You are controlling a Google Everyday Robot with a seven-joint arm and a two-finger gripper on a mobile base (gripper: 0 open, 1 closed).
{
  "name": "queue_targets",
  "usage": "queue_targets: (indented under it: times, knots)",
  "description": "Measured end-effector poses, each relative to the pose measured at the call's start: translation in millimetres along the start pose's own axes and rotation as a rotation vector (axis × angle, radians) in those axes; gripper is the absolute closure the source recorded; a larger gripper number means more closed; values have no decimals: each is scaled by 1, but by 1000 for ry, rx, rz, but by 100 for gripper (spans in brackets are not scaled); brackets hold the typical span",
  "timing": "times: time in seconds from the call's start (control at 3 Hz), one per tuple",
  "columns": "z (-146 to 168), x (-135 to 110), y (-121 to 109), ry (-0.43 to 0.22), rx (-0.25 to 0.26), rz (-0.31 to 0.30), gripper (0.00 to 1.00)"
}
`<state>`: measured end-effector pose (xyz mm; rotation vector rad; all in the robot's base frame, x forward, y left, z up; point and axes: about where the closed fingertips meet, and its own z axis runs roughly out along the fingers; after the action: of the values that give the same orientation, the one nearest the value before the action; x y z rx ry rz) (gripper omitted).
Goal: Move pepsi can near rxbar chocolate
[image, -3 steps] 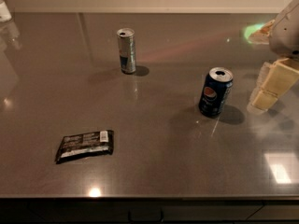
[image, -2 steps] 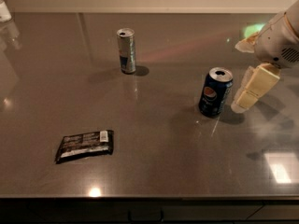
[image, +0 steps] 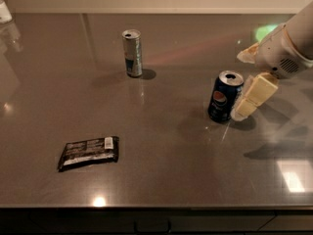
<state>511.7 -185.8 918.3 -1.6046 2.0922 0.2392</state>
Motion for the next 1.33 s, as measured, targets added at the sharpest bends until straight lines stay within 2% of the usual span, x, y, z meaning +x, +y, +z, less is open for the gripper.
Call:
queue_targets:
  times: [0.67, 1.0, 1.33]
  knots:
    - [37, -8, -3, -41, -52, 20, 0]
    - [37, -13, 1, -67, -60, 20, 17]
    - [28, -18, 5, -85, -54, 5, 41]
